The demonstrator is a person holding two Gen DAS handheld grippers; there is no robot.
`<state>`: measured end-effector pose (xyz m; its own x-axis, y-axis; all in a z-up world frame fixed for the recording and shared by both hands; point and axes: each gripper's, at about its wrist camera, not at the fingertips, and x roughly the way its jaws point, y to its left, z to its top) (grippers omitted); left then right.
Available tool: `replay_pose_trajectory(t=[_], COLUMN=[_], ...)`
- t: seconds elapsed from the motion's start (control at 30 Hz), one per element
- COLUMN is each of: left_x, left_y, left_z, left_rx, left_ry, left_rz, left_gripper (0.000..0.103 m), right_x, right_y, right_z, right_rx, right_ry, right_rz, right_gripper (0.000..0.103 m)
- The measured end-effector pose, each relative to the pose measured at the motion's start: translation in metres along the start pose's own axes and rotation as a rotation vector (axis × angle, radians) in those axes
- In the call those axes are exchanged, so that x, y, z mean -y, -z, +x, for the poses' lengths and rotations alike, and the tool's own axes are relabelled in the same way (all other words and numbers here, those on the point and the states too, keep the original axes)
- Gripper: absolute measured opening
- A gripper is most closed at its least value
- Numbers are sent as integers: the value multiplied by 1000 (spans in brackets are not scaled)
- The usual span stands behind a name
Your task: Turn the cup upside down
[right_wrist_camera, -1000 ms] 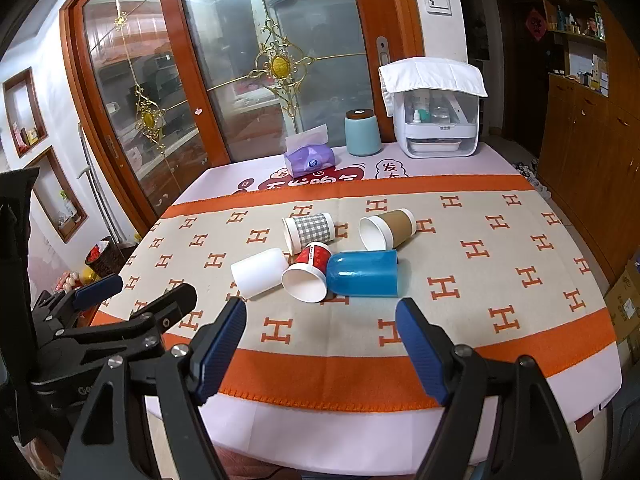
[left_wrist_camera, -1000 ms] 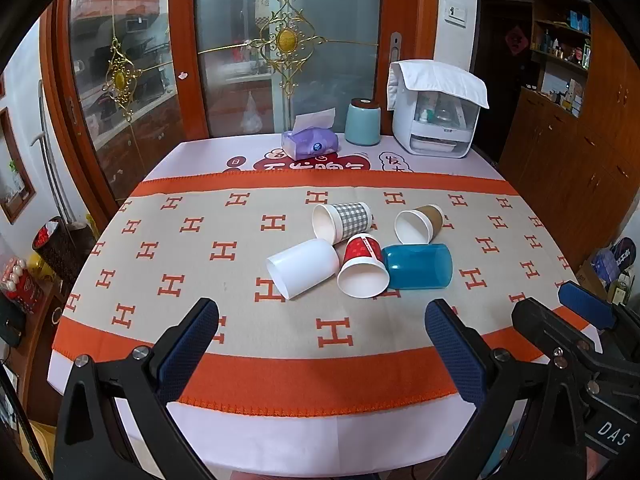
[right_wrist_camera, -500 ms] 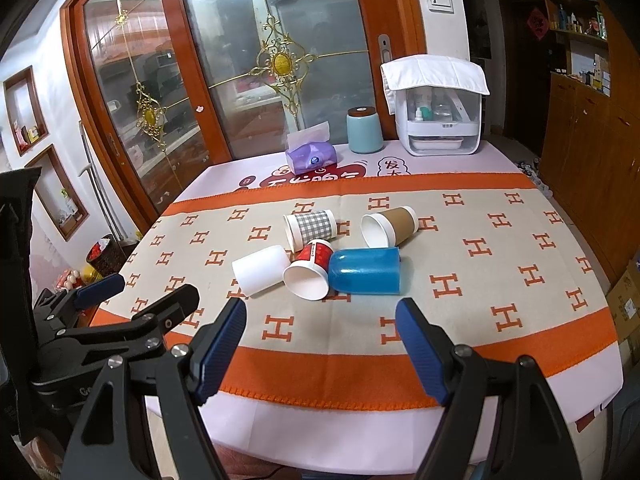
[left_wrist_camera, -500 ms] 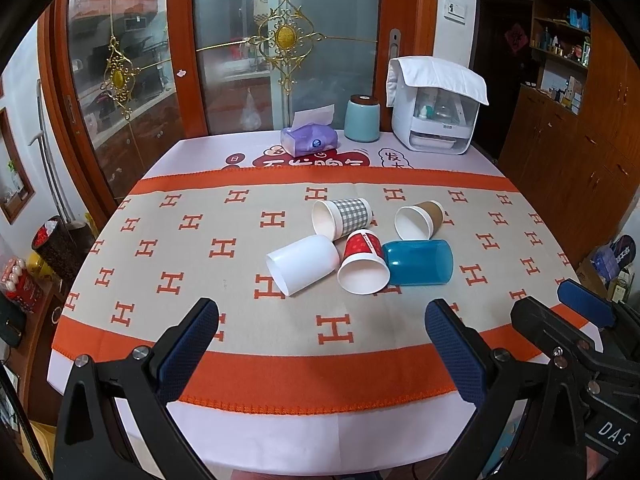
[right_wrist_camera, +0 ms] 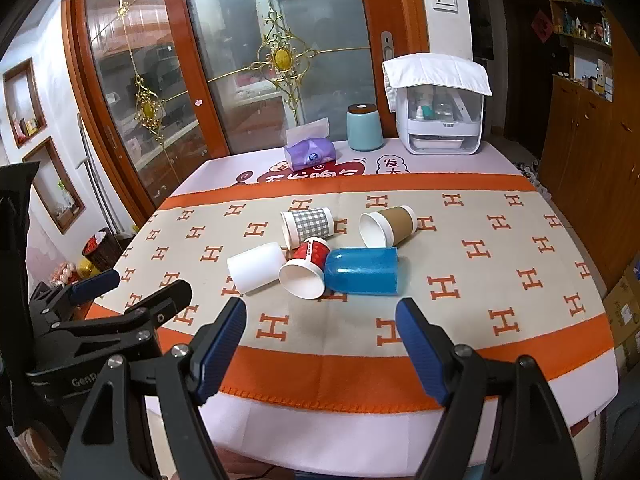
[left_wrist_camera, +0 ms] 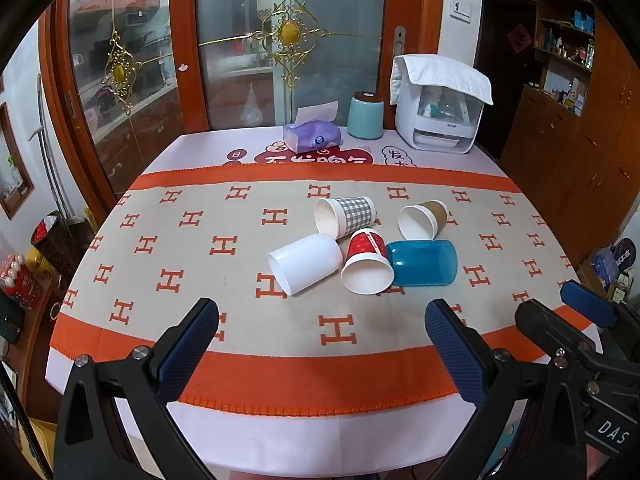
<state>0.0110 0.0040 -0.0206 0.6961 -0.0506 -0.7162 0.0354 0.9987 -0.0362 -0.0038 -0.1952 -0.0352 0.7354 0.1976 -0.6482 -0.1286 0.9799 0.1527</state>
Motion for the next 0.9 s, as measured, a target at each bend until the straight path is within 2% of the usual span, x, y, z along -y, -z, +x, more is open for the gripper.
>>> replay_pose_trajectory(t=[0.27,0.47,0.63,0.9], left_x=[-6,-12,-18,-26], left_y=[-10,-24,-36,-46], left_z=[17,43,76,126], left_rx=[-24,-61,-124,-186], left_ry=[0,-2,3,-19], left_rz=[-22,-28,-17,-10], left_gripper=[102,102,102,102], right_x=[8,16,26,32], right_y=[-12,-26,-37,-41], right_z=[17,47,86,165], right_rx=[-46,-94,-145,-283], right_ry=[-20,-33,-8,2], right_rz=[-28,-107,-222,-471], right_gripper=[77,77,77,77])
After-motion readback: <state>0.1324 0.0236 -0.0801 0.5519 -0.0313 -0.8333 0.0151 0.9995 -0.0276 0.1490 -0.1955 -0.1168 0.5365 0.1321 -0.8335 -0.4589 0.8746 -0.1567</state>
